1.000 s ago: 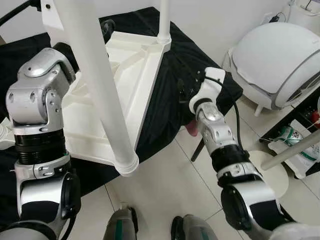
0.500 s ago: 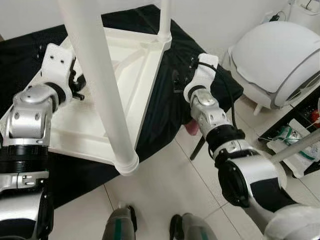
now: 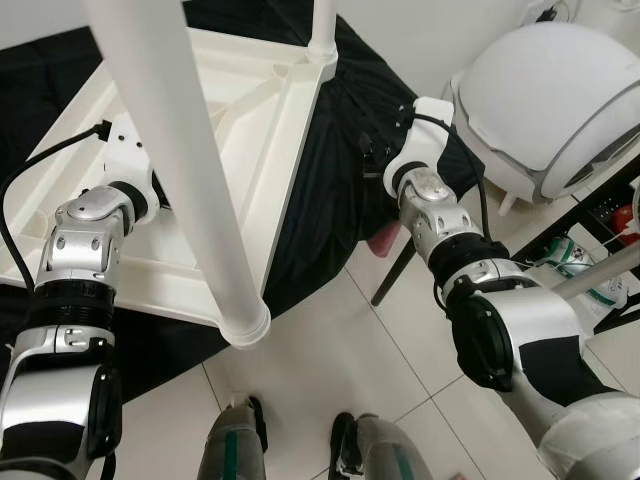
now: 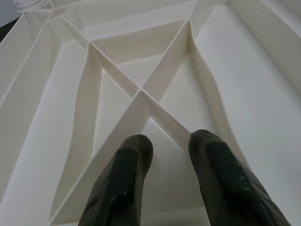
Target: Building children table
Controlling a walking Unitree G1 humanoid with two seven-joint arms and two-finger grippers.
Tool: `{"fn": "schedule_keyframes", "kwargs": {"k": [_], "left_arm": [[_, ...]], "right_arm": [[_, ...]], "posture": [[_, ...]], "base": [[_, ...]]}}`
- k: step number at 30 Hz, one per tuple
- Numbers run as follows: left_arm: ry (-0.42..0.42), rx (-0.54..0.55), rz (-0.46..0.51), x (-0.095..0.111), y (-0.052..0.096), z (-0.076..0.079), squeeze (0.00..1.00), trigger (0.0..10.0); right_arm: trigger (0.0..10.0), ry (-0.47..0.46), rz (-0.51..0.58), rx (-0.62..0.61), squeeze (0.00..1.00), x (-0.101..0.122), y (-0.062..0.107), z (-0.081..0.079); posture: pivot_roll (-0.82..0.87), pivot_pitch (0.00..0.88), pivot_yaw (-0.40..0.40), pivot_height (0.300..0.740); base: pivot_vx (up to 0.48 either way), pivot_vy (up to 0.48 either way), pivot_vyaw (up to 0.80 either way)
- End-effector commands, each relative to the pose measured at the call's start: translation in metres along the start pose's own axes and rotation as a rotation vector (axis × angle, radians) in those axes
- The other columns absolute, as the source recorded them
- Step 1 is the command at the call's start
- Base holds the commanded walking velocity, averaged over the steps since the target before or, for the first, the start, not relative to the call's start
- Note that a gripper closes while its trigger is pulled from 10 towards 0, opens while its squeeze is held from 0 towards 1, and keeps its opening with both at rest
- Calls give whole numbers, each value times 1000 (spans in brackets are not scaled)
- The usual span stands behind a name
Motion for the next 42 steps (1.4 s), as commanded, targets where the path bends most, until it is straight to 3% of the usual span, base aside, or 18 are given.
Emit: {"fn": "schedule_keyframes", "kwargs": {"k": [1, 6, 7, 15, 17, 21, 32, 36, 42], "left_arm": [[1, 116, -18, -3, -2, -6, 0, 10000], [5, 129, 19, 8, -1, -10, 0, 10000], [8, 149, 60, 21, 2, -15, 0, 10000], [5, 146, 103, 34, 13, -17, 0, 10000], [47, 124, 139, 38, 21, -18, 0, 10000], [109, 86, 198, 46, 28, -17, 0, 10000], [152, 51, 255, 55, 40, -17, 0, 10000], [151, 73, 345, 70, 53, -25, 0, 10000], [128, 79, 389, 81, 60, -28, 0, 10000]], "right_arm": [[10000, -1, -15, 11, 0, -1, -1, 3], [10000, 3, -7, 36, 0, 5, -3, 2], [10000, 9, -4, 82, 0, 9, -4, -6], [10000, 31, -2, 145, 0, 14, -5, -24], [10000, 42, 29, 173, 0, 24, -6, -36], [10000, 28, 107, 184, 0, 40, -7, -41], [10000, -19, 190, 212, 0, 55, -7, -41], [10000, -28, 254, 176, 0, 67, -8, -27], [10000, -25, 256, 175, 0, 67, -8, -25]], "posture": [[58, 328, -9, 740], [69, 345, -15, 740], [101, 365, -35, 740], [145, 373, -66, 740], [155, 371, -85, 740], [158, 358, -105, 740], [144, 340, -116, 740], [112, 294, -125, 740], [100, 268, -125, 740]], "base": [[0, 0, 0], [0, 0, 0], [0, 0, 0], [0, 0, 0], [0, 0, 0], [0, 0, 0], [0, 0, 0], [0, 0, 0], [0, 0, 0]]}}
Point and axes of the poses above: a point about 5 cm out from each wrist's last joint towards the gripper, its own y axis pointing back from the gripper into the wrist, its own x axis along the axis of the wrist's last joint, z = x × y, the point moved 1 cm from there along -y, pointing out of the wrist towards the gripper, and after that the axes turned 7 degrees about y, right-handed, at the moved point
